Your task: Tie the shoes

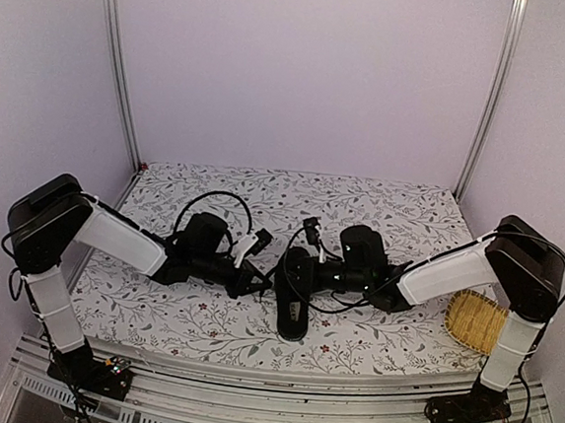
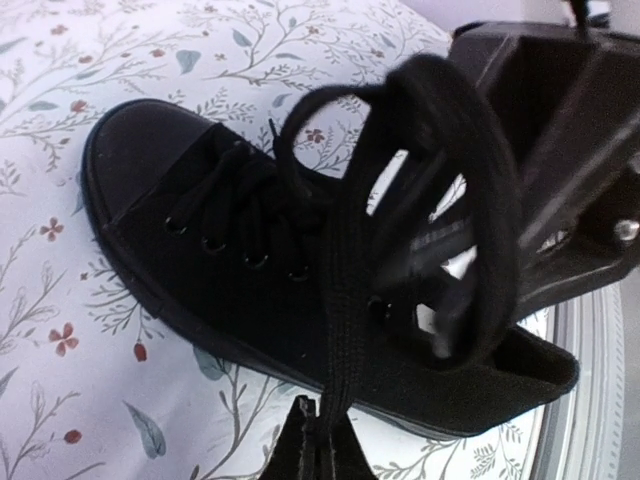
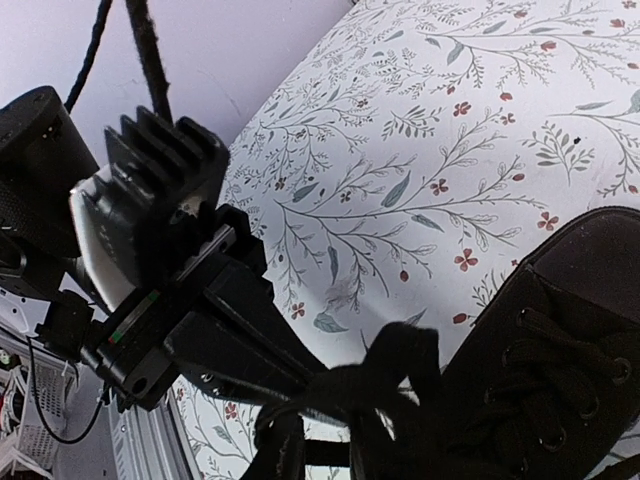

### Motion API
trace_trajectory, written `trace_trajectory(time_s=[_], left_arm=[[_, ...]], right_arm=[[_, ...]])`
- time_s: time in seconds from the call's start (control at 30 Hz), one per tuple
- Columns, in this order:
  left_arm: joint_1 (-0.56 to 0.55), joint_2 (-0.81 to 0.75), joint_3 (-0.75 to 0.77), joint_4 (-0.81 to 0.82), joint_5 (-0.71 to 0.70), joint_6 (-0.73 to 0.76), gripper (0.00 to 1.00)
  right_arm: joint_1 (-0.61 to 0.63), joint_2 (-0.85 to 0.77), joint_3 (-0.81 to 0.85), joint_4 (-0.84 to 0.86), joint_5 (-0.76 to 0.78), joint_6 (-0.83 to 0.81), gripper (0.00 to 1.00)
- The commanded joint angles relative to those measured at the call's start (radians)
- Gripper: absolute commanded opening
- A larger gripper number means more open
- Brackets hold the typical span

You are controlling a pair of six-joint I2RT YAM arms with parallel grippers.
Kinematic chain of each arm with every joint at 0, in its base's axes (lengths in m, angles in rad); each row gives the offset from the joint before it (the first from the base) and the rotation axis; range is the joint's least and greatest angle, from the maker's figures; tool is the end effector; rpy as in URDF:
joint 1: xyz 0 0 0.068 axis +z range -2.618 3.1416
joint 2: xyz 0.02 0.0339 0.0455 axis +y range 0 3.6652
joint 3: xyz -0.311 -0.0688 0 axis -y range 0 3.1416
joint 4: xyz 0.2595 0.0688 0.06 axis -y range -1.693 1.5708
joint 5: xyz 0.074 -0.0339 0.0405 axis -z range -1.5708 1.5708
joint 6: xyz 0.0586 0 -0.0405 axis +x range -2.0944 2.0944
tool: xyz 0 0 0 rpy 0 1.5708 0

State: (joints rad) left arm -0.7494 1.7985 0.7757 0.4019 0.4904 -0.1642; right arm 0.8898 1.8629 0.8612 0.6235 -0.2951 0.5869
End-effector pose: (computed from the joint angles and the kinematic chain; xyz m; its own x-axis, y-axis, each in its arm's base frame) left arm 0.2586 -0.2783 0.1531 -0.5643 0.3281 -0.7576 0.7999 0.4445 -0.4033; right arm 0.2517 0.3377 0.1770 -0.6995 -0.0216 -0.7143 -0.6319 0.4856 0.6041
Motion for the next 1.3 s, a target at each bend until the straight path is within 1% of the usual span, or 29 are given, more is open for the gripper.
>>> trace_trajectory(time_s=[0.0, 0.07, 0.23, 0.3, 0.37, 0.43, 0.53, 0.67, 0.83, 1.07, 1.27], left_arm=[[0.011, -0.074, -0.045, -0.009, -0.103, -0.057, 0.0], [0.012, -0.096, -0.062, -0.015, -0.122, -0.075, 0.0], [0.015, -0.133, -0.081, -0.043, -0.17, -0.124, 0.0], [0.015, -0.137, -0.083, -0.045, -0.171, -0.133, 0.0], [0.015, -0.136, -0.081, -0.052, -0.172, -0.137, 0.0], [0.016, -0.134, -0.078, -0.053, -0.17, -0.144, 0.0], [0.016, -0.126, -0.074, -0.051, -0.164, -0.149, 0.0], [0.016, -0.117, -0.06, -0.056, -0.159, -0.153, 0.0], [0.016, -0.117, -0.047, -0.059, -0.159, -0.158, 0.0], [0.016, -0.111, -0.043, -0.055, -0.15, -0.167, 0.0], [0.017, -0.11, -0.041, -0.057, -0.152, -0.17, 0.0]], right_arm=[[-0.005, -0.131, 0.003, -0.183, 0.042, -0.099, 0.29], [-0.008, -0.188, -0.021, -0.257, 0.045, -0.131, 0.38], [-0.01, -0.325, -0.064, -0.459, 0.017, -0.232, 0.55], [-0.018, -0.379, -0.088, -0.524, 0.051, -0.286, 0.61], [-0.052, -0.426, -0.125, -0.54, 0.082, -0.314, 0.67], [-0.106, -0.441, -0.148, -0.53, 0.077, -0.327, 0.69], [-0.146, -0.396, -0.124, -0.533, 0.096, -0.345, 0.69], [-0.15, -0.268, -0.03, -0.545, 0.087, -0.377, 0.61], [-0.15, -0.126, 0.09, -0.531, 0.018, -0.413, 0.53], [-0.15, -0.001, 0.188, -0.489, -0.121, -0.418, 0.5], [-0.15, 0.058, 0.229, -0.46, -0.228, -0.419, 0.48]])
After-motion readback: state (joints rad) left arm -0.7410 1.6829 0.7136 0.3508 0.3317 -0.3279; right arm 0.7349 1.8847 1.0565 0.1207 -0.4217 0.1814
